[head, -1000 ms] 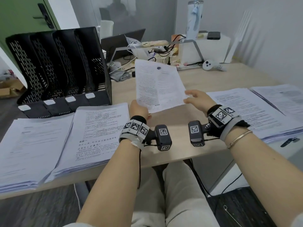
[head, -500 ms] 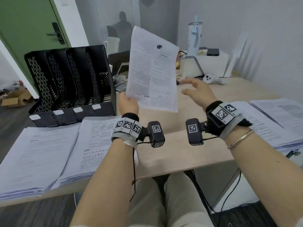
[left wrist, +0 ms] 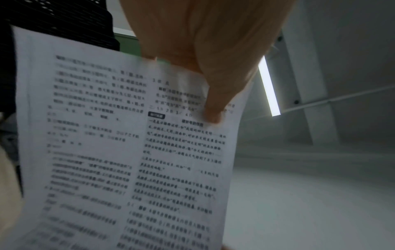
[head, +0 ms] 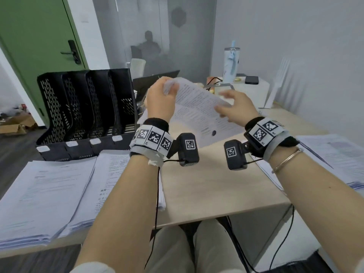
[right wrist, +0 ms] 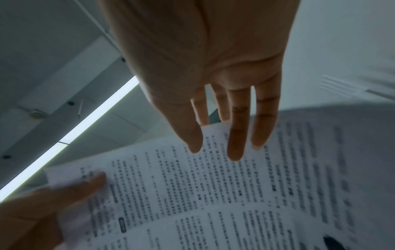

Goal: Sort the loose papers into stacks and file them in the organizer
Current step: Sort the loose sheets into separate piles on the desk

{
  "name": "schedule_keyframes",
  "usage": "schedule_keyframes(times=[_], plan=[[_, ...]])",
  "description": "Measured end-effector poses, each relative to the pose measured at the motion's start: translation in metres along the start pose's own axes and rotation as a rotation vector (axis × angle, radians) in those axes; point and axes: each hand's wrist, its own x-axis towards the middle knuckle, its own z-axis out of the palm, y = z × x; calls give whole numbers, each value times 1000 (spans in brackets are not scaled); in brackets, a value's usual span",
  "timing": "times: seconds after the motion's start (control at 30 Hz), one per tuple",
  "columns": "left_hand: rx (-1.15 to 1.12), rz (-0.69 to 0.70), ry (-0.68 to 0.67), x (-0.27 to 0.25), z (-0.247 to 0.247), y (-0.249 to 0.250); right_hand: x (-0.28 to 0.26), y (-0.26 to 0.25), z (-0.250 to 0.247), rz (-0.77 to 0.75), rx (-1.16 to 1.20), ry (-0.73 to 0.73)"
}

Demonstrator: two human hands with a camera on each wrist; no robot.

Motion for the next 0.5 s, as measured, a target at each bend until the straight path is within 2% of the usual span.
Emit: schedule_keyframes(times=[0.1, 0.27, 0.37, 0.43, 0.5], plan=[[-32, 27, 19, 2, 1, 6, -5, 11, 1, 55, 57, 22], [-36, -70, 310, -8, 5, 3, -3, 29, 0, 136, 146, 157], [11, -170, 415, -19, 9, -10, -3, 41, -4, 197, 219, 202], [36, -156, 353, -27, 15, -22, -4, 48, -6, 243, 248, 232], [55, -85, 135, -38, 27, -34, -5, 55, -7, 297, 277, 238]])
